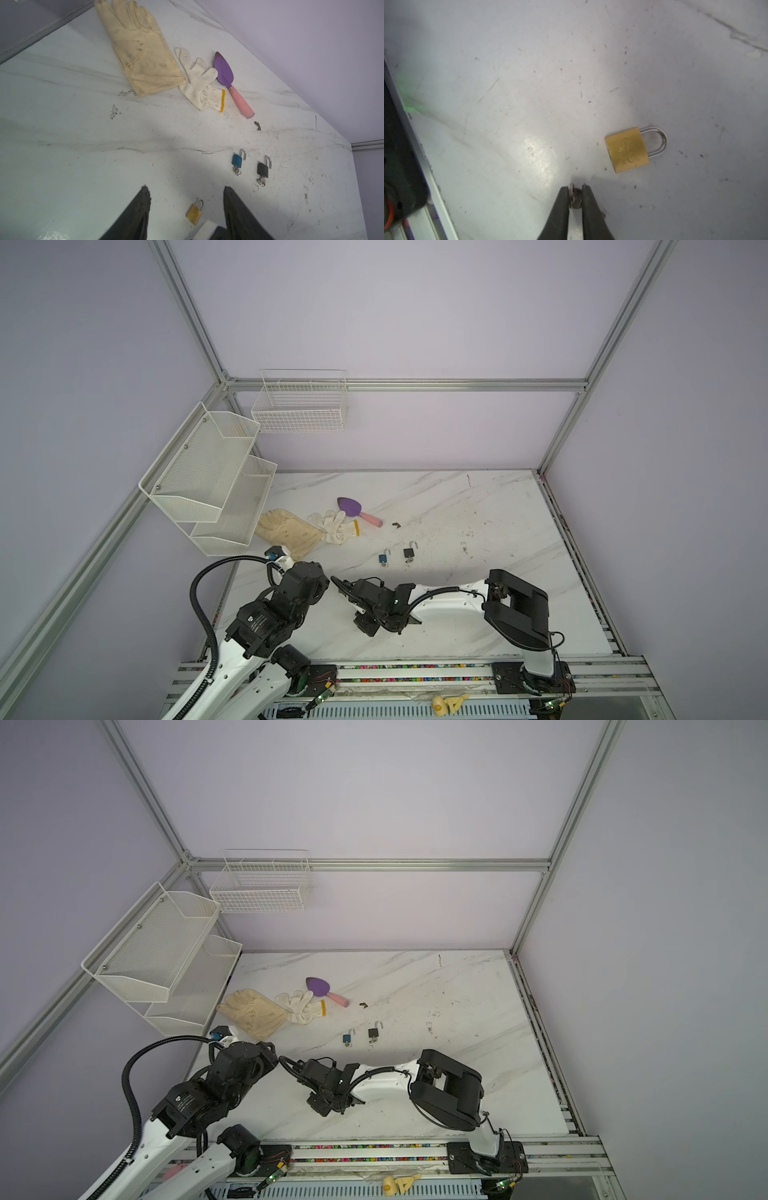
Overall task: Unlock with the key
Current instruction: 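Move the right gripper down to the silver key beside the brass padlock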
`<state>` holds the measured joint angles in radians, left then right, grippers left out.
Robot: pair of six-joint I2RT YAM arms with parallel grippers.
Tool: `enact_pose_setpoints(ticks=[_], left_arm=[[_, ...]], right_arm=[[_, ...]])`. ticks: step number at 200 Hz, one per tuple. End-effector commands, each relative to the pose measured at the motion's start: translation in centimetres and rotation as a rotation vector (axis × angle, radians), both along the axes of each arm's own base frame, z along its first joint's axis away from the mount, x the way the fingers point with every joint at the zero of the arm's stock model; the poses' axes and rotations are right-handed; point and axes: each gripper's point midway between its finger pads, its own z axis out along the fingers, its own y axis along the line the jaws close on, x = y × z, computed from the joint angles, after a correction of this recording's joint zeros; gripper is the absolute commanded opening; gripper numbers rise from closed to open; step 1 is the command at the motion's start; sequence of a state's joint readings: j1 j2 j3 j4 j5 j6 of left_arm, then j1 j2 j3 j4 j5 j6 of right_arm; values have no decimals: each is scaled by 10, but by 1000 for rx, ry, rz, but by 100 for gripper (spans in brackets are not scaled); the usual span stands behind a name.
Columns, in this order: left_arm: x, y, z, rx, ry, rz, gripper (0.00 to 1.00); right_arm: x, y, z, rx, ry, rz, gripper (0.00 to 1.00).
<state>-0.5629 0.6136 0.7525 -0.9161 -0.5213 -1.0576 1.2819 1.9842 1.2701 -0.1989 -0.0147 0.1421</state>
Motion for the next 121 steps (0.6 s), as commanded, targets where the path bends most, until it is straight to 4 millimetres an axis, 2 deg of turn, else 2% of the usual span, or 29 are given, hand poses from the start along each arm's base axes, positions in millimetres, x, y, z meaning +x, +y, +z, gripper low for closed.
enact_pose_setpoints(ticks=[1,24,39,64,95,121], left_arm=[[-3,8,-16,27,26,36,57],[-3,8,-18,25,29,36,57],[-3,7,-19,20,28,36,57],[-3,6,-19,16,31,30,57],[-3,3,-17,-1,32,20,57],[-5,-3,-14,-47,32,4,57]], right_arm=[[-2,-1,-6,-32,-14,17,14],[-3,-2,-8,-34,-8,20,12],[-3,-3,-8,-40,-10,18,5],[-3,-3,0,-18,-18,16,3],[4,-4,24,30,-59,-6,0],[10,-14,49,81,-102,-29,0]])
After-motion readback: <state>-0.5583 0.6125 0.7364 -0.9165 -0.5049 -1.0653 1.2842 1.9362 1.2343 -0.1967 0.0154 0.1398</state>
